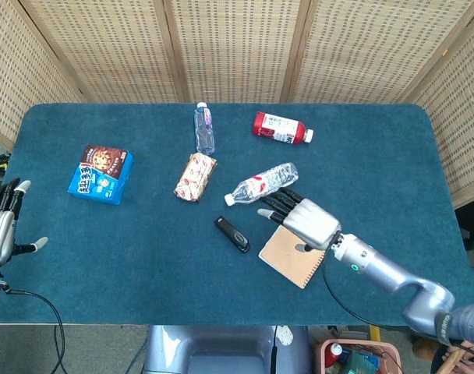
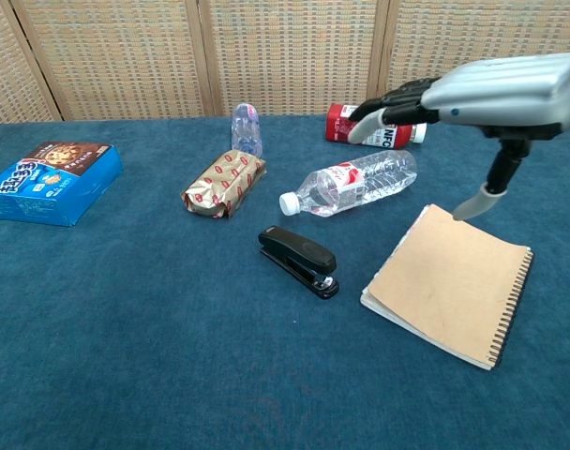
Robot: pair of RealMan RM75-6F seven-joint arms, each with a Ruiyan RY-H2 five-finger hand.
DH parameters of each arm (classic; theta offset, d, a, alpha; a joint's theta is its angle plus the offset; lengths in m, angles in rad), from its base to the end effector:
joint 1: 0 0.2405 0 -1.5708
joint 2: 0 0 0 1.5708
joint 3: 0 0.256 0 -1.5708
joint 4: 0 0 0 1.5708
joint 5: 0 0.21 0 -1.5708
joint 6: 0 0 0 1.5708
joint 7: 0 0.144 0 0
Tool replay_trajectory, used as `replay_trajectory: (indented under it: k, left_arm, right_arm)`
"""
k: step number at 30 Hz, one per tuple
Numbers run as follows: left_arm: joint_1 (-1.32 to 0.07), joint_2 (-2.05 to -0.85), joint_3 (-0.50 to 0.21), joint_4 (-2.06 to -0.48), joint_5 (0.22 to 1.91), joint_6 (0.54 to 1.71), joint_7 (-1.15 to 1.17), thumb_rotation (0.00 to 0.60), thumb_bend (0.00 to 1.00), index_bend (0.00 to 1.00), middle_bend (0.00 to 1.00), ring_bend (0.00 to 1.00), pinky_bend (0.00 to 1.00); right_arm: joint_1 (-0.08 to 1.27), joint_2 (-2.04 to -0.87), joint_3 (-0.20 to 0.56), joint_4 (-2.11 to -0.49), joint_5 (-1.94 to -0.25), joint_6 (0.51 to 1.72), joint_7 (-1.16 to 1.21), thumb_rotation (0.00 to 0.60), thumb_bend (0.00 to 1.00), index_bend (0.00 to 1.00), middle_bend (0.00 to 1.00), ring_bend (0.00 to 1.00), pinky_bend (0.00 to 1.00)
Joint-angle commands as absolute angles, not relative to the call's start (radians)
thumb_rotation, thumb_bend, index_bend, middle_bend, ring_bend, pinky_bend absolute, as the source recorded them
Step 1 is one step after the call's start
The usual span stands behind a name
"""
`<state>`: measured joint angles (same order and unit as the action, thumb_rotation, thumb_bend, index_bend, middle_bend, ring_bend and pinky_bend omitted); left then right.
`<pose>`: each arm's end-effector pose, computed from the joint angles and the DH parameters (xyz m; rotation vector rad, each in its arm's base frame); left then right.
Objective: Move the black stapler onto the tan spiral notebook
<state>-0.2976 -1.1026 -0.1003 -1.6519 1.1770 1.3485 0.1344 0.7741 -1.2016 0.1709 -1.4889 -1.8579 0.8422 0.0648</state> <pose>-0.3022 0.2534 0.1652 -1.3192 -0.9198 -0.7961 -0.1333 -0.3454 0.0649 2.3216 -0.3857 0.9471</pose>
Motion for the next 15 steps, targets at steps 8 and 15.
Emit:
replay_trajectory:
  k: [8, 15]
  left_arm:
    - [-0.298, -1.1, -0.115, -1.644, 1.169, 1.317, 0.116, 0.6, 0.02, 0.0, 0.0, 0.0, 0.0]
    - [-0.301, -1.098, -0.125, -1.634, 1.152, 1.284, 0.104, 0.6, 0.02, 0.0, 0.0, 0.0, 0.0]
  right_arm:
    - [1.07, -1.417, 0.051, -1.076, -2.161, 0.942, 0.109, 0.6, 0.0, 0.0, 0.0, 0.0, 0.0]
    - [1.175, -1.477, 0.004, -0.974, -2.228, 0.977, 0.102, 0.6, 0.0, 0.06, 0.0, 0.0, 0.0]
